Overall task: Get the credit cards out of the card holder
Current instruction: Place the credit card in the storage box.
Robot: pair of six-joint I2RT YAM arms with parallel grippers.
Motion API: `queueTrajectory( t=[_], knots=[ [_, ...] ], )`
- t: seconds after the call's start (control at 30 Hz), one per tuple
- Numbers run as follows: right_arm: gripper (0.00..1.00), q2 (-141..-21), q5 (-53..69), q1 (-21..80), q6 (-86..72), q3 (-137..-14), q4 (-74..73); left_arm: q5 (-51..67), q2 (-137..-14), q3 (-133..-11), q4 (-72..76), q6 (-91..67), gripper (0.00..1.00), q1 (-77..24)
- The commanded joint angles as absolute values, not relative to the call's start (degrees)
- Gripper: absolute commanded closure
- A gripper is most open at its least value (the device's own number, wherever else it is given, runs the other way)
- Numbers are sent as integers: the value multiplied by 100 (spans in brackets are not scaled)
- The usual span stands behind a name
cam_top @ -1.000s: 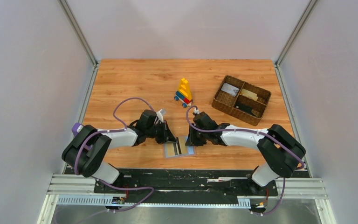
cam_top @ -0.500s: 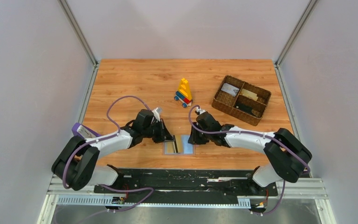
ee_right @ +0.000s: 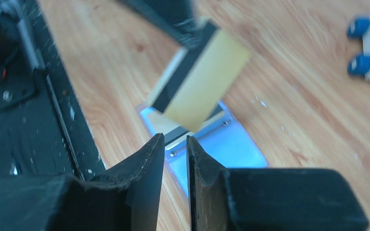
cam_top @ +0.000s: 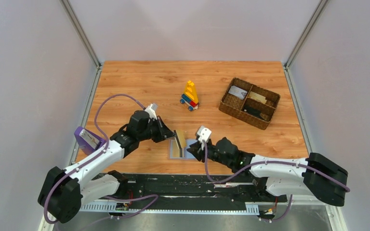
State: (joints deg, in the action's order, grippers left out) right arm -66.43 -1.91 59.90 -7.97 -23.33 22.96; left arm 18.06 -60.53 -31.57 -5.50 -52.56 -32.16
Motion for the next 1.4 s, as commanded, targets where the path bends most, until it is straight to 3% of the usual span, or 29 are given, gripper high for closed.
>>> queueTrajectory(
  t=[0.0, 0.33, 0.73, 0.97, 1.23, 1.3, 1.37],
  knots=[
    [74, -6437, -498, 6525, 1644, -1731, 4533, 1760, -5716, -3412, -647, -5662, 100, -3182],
    [58, -6623, -900, 6892, 2985, -1577, 5193, 2048, -5481, -3428, -492, -6261, 100, -3182],
    [50, -7076, -842, 7142, 3690, -1635, 5180, 2091, -5449, -3366, -406, -6405, 100, -3181],
    [51, -7543, -1682, 7237, 4118, -1688, 5820, 2205, -5471, -3332, -276, -6511, 100, -3173],
    [62, -8003, -2157, 7281, 4500, -1735, 6611, 2351, -5377, -3183, -57, -6770, 100, -3173],
    [73, -8078, -2165, 7326, 4561, -1739, 6729, 2392, -5367, -3083, 51, -6854, 100, -3173],
    [90, -8104, -2215, 7377, 4539, -1782, 6731, 2427, -5362, -3045, 190, -6891, 100, -3173]
  ],
)
